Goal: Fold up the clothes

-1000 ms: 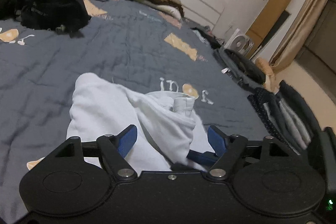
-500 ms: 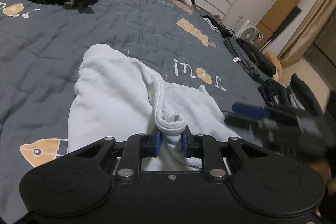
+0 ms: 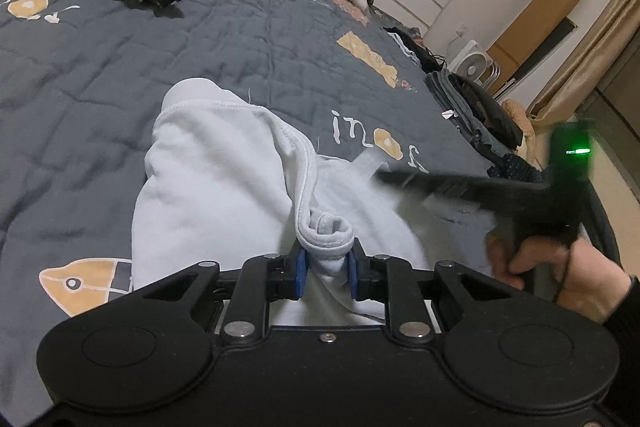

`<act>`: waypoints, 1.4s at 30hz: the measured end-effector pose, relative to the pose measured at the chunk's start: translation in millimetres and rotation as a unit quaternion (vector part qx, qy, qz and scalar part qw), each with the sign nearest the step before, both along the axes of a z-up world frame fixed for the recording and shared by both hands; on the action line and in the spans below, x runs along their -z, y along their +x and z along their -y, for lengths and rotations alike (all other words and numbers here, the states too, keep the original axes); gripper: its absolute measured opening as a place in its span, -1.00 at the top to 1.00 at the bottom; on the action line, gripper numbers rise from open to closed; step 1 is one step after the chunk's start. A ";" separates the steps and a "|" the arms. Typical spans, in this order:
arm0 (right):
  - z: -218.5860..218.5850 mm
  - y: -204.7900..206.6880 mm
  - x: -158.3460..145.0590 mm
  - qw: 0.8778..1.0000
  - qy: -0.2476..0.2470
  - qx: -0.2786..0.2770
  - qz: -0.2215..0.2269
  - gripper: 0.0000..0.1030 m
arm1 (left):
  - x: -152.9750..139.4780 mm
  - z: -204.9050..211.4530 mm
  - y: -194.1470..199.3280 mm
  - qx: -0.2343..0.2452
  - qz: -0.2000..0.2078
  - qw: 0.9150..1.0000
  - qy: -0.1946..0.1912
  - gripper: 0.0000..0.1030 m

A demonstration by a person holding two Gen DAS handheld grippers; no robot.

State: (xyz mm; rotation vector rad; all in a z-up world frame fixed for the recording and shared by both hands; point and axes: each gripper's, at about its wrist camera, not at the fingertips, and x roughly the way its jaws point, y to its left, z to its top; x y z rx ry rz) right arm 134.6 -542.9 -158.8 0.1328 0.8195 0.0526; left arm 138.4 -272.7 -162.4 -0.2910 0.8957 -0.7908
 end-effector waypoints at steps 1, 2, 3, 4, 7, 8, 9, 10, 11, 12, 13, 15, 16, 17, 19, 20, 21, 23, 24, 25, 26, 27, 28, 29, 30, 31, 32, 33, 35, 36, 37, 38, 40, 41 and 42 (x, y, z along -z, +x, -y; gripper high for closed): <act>5.1 -4.8 -8.2 0.999 0.006 0.020 0.028 0.87 | -0.7 -0.5 0.0 -0.003 0.002 1.000 -0.001 0.60; 12.7 -12.4 -18.3 0.997 0.012 0.043 0.061 0.87 | -1.5 -1.0 -0.1 -0.005 0.004 1.000 -0.001 0.60; 16.4 -15.3 -20.6 0.996 0.001 0.051 0.072 0.87 | -1.7 -1.1 0.0 -0.006 0.003 1.000 -0.002 0.59; 18.8 -16.4 -20.1 0.996 -0.015 0.054 0.075 0.87 | -1.7 -1.1 0.1 -0.005 0.002 1.000 -0.002 0.59; 27.1 -11.3 -3.7 0.996 -0.053 0.068 0.035 0.81 | -2.6 0.7 -1.3 -0.002 0.007 1.000 0.000 0.59; 30.1 -7.6 5.4 0.995 -0.063 0.075 0.009 0.79 | -2.8 0.6 -1.2 -0.002 0.007 1.000 -0.001 0.59; 32.0 -13.7 4.8 0.995 -0.057 0.081 0.009 0.79 | -3.0 0.2 -0.7 -0.002 0.006 1.000 -0.003 0.59; 33.5 -23.0 1.0 0.995 -0.047 0.088 0.016 0.79 | -3.1 -0.3 -0.3 -0.002 0.005 1.000 -0.005 0.58; 35.0 -32.3 -2.8 0.995 -0.036 0.094 0.024 0.78 | -4.2 -1.0 0.0 -0.003 0.004 1.000 -0.009 0.56; 36.5 -41.7 -6.6 0.994 -0.025 0.101 0.031 0.77 | -5.7 -1.7 0.2 -0.003 0.003 1.000 -0.013 0.53; 30.9 -52.9 -9.0 0.995 -0.025 0.089 0.030 0.75 | -7.1 -2.4 0.3 -0.004 0.002 1.000 -0.017 0.51; 14.8 -76.5 -12.8 0.998 -0.030 0.053 0.022 0.69 | -10.1 -3.9 0.7 -0.005 0.000 1.000 -0.025 0.44; 6.7 -88.2 -14.7 0.999 -0.033 0.036 0.018 0.65 | -11.5 -4.6 0.8 -0.005 -0.001 1.000 -0.030 0.40; -1.3 -100.0 -16.7 0.999 -0.035 0.018 0.014 0.51 | -13.0 -5.4 1.0 -0.006 -0.002 0.999 -0.034 0.30; -17.4 -123.6 -20.5 0.999 -0.041 -0.018 0.005 0.33 | -18.3 -5.7 -0.3 -0.004 0.004 0.999 -0.037 0.12; -25.4 -135.4 -22.4 0.998 -0.043 -0.035 0.001 0.32 | -21.0 -5.2 -1.1 -0.002 0.007 0.999 -0.035 0.07; -27.4 -144.0 -22.5 0.998 -0.042 -0.038 -0.007 0.32 | -22.8 -5.4 -1.8 -0.001 0.010 0.999 -0.036 0.07; -24.3 -158.4 -21.3 0.999 -0.024 -0.026 -0.020 0.31 | -25.3 -6.4 -2.6 -0.001 0.012 0.999 -0.041 0.07; -23.0 -166.0 -22.9 0.999 -0.016 -0.020 -0.020 0.31 | -25.9 -7.0 -2.6 -0.001 0.011 0.999 -0.043 0.07; -22.1 -173.8 -25.0 1.000 -0.010 -0.015 -0.017 0.31 | -26.3 -7.3 -2.7 -0.002 0.012 0.999 -0.044 0.07; -21.1 -181.6 -27.2 1.000 -0.003 -0.009 -0.014 0.30 | -26.5 -7.5 -2.8 -0.004 0.012 0.999 -0.044 0.07; -20.2 -189.4 -29.3 1.000 0.003 -0.004 -0.012 0.29 | -26.2 -7.4 -2.9 -0.005 0.012 0.999 -0.043 0.07; -19.3 -197.2 -31.4 1.000 0.009 0.001 -0.009 0.26 | -25.4 -7.1 -2.7 -0.006 0.010 0.999 -0.042 0.07; -21.3 -201.5 -30.5 1.000 0.005 -0.004 -0.011 0.18 | -24.4 -6.8 -2.4 -0.006 0.008 0.999 -0.040 0.07; -24.3 -204.7 -28.7 1.000 -0.002 -0.013 -0.014 0.16 | -23.6 -6.6 -2.2 -0.008 0.006 0.999 -0.037 0.07; -25.8 -202.4 -24.7 1.000 -0.007 -0.015 -0.024 0.16 | -22.8 -6.5 -1.9 -0.010 0.005 0.999 -0.034 0.07; -26.8 -198.3 -20.0 0.999 -0.011 -0.017 -0.036 0.16 | -23.1 -7.0 -1.6 -0.011 0.005 0.999 -0.033 0.07; -27.4 -197.7 -20.4 0.999 -0.005 -0.014 -0.039 0.32 | -23.8 -7.8 -1.3 -0.011 0.006 0.999 -0.033 0.07; -28.4 -198.9 -24.7 0.999 0.013 -0.008 -0.040 0.80 | -25.4 -9.6 -0.7 -0.013 0.008 0.999 -0.035 0.07; -28.9 -199.5 -26.9 0.999 0.021 -0.004 -0.040 0.86 | -26.7 -10.5 -0.3 -0.014 0.009 0.999 -0.036 0.07; -27.5 -203.5 -32.8 0.998 0.043 -0.001 -0.035 0.88 | -27.3 -11.2 -0.1 -0.015 0.009 0.999 -0.037 0.07; -25.5 -208.6 -40.0 0.997 0.070 0.002 -0.029 0.90 | -27.7 -11.8 0.0 -0.015 0.009 0.999 -0.037 0.07; -21.6 -217.3 -50.0 0.993 0.112 0.006 -0.021 0.90 | -28.5 -13.1 0.3 -0.016 0.010 0.999 -0.039 0.07; -17.9 -219.8 -49.8 0.992 0.127 0.015 -0.021 0.90 | -28.9 -13.3 -0.2 -0.015 0.011 0.999 -0.038 0.07; -14.0 -221.7 -48.4 0.989 0.140 0.026 -0.023 0.90 | -29.3 -13.3 -0.9 -0.013 0.012 0.999 -0.036 0.07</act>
